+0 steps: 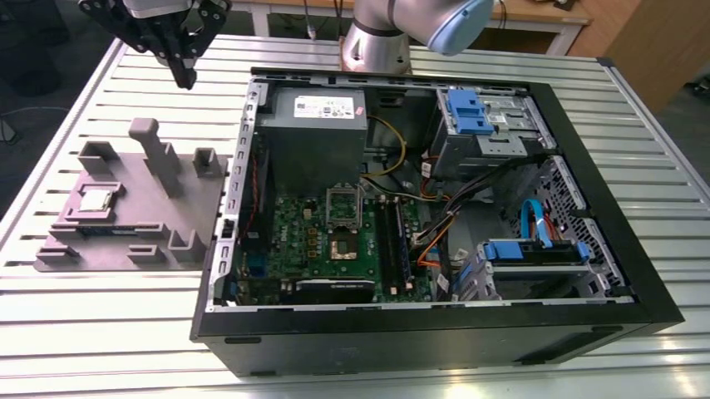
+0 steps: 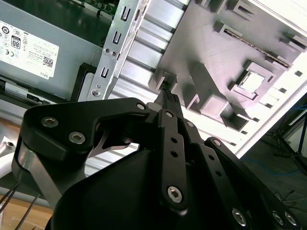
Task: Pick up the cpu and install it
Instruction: 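Reach for the cpu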
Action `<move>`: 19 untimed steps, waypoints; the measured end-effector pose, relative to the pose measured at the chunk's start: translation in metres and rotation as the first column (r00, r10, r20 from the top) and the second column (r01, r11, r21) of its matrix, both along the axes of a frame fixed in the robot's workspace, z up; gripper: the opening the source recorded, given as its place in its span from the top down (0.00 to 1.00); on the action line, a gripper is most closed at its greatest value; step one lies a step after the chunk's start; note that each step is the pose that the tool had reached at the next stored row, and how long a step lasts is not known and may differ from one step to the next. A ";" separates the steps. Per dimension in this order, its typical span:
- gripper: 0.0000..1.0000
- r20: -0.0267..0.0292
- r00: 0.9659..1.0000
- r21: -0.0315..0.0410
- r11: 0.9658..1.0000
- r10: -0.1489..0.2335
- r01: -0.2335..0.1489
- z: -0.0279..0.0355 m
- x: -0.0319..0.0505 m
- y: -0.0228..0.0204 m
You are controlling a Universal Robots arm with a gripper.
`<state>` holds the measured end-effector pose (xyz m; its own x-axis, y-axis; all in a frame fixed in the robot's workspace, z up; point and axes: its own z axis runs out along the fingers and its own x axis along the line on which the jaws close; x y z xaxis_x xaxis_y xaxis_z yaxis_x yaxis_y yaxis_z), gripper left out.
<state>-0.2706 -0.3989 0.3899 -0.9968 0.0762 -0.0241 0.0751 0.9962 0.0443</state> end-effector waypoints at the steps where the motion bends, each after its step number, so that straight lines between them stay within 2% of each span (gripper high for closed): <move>1: 0.90 0.000 1.000 0.000 1.000 0.000 0.000 0.0000 0.0000 0.0000; 19: 0.90 0.000 1.000 0.000 1.000 0.000 0.000 -0.0001 -0.0098 0.0000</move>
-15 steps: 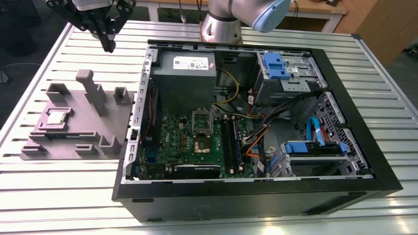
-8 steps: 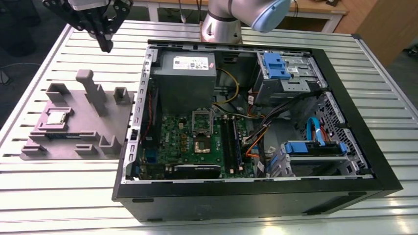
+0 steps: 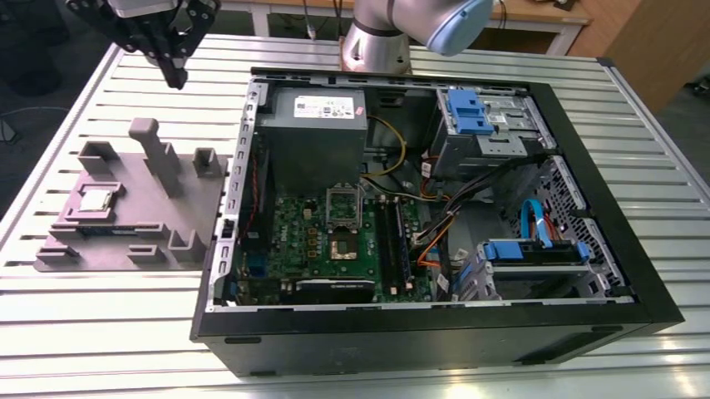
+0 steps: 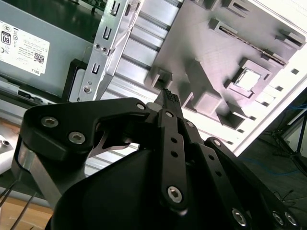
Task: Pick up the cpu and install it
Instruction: 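Reach for the cpu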
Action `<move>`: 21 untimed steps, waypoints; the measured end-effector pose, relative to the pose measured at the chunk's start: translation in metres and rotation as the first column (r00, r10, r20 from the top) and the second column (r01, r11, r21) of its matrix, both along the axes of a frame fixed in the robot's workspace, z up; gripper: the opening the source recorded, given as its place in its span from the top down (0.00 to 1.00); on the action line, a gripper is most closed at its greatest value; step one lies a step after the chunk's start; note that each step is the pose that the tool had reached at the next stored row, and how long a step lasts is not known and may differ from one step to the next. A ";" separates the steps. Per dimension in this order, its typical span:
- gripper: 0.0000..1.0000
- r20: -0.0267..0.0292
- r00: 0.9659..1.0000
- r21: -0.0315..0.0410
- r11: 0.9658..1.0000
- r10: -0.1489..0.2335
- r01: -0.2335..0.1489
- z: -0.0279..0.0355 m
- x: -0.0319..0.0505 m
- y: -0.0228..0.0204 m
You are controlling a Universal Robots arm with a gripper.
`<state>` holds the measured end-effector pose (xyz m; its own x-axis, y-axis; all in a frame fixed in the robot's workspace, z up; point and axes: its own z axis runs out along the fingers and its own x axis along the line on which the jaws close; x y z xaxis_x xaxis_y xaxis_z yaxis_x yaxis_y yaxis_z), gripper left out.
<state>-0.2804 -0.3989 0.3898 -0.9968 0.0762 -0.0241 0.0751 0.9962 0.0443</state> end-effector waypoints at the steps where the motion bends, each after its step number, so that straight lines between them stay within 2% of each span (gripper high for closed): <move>1: 0.90 0.000 1.000 0.000 1.000 0.000 0.000 -0.0001 -0.0004 0.0000; 21: 0.90 0.000 1.000 0.000 1.000 0.000 0.000 -0.0001 -0.0049 0.0000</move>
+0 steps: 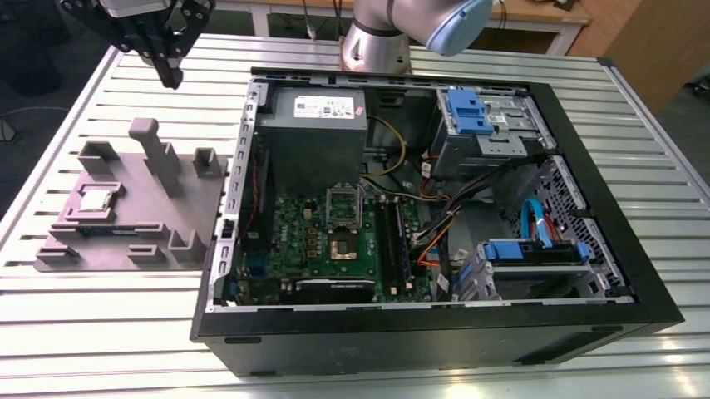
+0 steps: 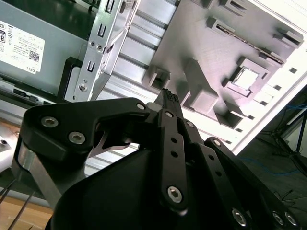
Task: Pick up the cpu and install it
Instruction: 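Reach for the cpu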
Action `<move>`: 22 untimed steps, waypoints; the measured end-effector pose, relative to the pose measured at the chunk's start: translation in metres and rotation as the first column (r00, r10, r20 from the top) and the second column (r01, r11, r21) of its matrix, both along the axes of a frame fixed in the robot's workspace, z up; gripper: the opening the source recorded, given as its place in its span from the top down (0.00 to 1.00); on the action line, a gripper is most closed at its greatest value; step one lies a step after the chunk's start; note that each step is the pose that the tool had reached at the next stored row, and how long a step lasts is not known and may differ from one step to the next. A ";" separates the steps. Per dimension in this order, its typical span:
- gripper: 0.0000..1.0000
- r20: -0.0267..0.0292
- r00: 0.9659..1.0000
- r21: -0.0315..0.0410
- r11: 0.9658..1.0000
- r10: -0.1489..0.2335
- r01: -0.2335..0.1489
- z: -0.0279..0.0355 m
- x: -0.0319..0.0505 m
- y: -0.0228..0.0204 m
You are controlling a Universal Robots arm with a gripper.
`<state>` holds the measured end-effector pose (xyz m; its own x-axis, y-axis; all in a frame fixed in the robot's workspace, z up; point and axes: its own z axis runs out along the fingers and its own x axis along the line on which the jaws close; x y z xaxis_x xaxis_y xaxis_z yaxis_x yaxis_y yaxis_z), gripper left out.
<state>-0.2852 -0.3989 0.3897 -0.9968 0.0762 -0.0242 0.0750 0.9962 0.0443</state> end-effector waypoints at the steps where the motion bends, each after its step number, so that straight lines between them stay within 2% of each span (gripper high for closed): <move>1: 0.90 0.000 1.000 0.000 1.000 0.000 0.000 0.0000 -0.0002 0.0000; 22: 0.90 0.000 1.000 0.000 1.000 0.000 0.000 -0.0002 -0.0067 0.0000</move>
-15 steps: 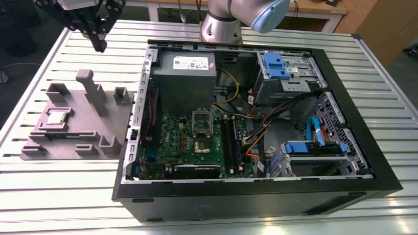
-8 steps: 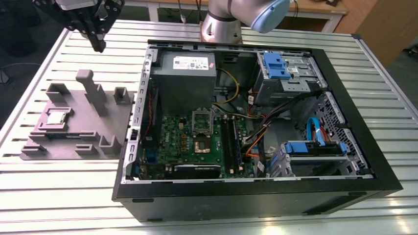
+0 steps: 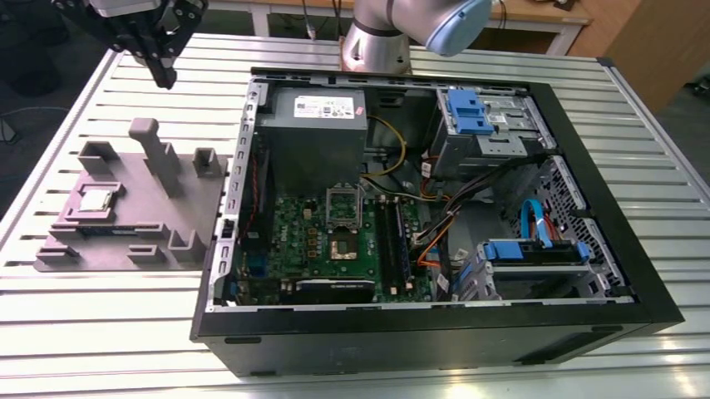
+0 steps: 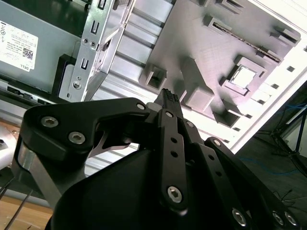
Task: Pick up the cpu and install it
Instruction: 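Reach for the cpu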
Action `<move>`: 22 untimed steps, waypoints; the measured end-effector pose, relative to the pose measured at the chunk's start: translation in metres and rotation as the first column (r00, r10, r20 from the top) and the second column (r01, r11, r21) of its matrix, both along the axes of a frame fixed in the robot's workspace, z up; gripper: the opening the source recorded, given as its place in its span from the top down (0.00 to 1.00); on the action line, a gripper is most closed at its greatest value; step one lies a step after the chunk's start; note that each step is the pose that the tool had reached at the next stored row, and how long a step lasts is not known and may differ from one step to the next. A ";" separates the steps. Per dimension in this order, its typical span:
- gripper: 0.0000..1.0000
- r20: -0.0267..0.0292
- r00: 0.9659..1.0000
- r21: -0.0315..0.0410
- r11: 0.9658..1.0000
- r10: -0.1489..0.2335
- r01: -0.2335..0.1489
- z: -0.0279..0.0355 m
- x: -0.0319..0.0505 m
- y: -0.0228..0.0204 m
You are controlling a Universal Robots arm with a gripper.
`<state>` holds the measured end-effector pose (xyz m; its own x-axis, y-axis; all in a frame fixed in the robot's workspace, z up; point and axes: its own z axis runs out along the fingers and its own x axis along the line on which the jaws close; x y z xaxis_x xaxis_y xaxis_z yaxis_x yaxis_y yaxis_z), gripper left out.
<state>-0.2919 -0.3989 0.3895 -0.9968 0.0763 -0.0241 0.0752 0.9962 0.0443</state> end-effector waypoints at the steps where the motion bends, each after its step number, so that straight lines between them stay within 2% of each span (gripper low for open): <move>1: 0.90 0.000 1.000 0.000 1.000 0.000 0.000 0.0000 -0.0002 0.0000; 8: 0.90 0.000 1.000 0.000 1.000 0.000 0.000 -0.0001 -0.0021 0.0000; 10: 0.90 0.000 1.000 0.000 1.000 0.000 0.000 -0.0001 -0.0082 0.0000; 22: 0.90 0.000 1.000 0.000 1.000 0.000 0.000 -0.0001 -0.0124 0.0000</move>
<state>-0.3043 -0.3989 0.3893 -0.9968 0.0762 -0.0242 0.0751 0.9962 0.0443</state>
